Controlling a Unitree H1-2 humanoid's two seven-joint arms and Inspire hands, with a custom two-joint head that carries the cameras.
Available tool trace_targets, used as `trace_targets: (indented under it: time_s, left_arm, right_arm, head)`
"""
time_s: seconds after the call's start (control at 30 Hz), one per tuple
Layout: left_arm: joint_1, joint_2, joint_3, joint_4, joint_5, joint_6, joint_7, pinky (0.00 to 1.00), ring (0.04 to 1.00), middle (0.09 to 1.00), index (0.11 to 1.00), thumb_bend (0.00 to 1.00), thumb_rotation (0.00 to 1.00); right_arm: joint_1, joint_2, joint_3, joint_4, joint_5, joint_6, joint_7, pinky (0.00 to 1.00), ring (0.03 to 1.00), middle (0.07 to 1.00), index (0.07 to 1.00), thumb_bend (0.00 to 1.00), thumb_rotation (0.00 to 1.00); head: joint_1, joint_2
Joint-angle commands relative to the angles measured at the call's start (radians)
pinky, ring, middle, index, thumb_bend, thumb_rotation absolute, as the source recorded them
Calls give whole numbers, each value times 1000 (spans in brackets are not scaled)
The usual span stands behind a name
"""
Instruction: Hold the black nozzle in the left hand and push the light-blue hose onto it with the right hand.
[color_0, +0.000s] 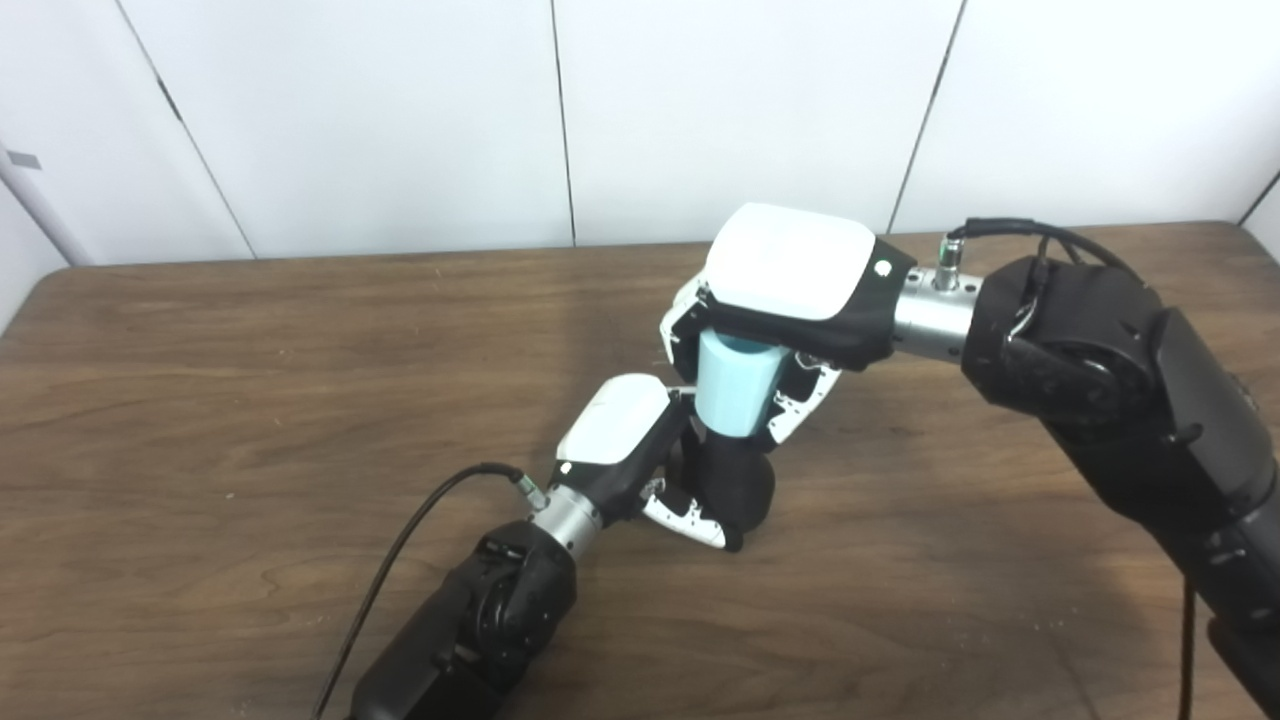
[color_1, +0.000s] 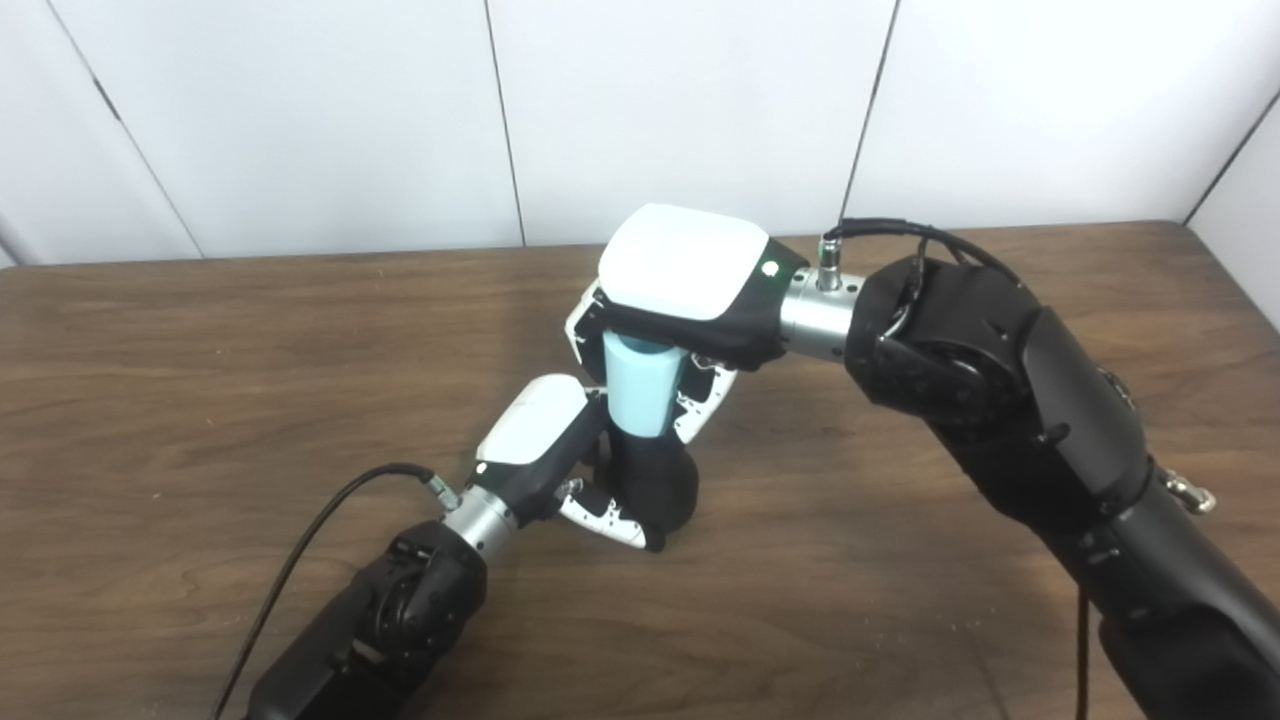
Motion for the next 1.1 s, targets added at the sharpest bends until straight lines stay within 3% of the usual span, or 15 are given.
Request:
trace_targets:
  time_s: [0.0,0.23,1.07]
  left_arm:
    - [69,5,-73,54,15,55,-159,446,449,483,476,527,0]
    - [71,5,-70,57,12,47,-153,416,410,456,493,527,0]
    - [68,9,-70,53,11,48,-161,454,451,480,479,527,0]
  right_arm:
    - [21,-34,31,11,-21,-37,35,315,395,533,493,513,0]
    - [35,-37,35,16,-34,-48,21,376,421,553,461,513,0]
    - [53,-29,68,26,-43,-42,13,392,431,550,458,513,0]
  head:
    - [1,1]
    - [1,0]
    - [2,2]
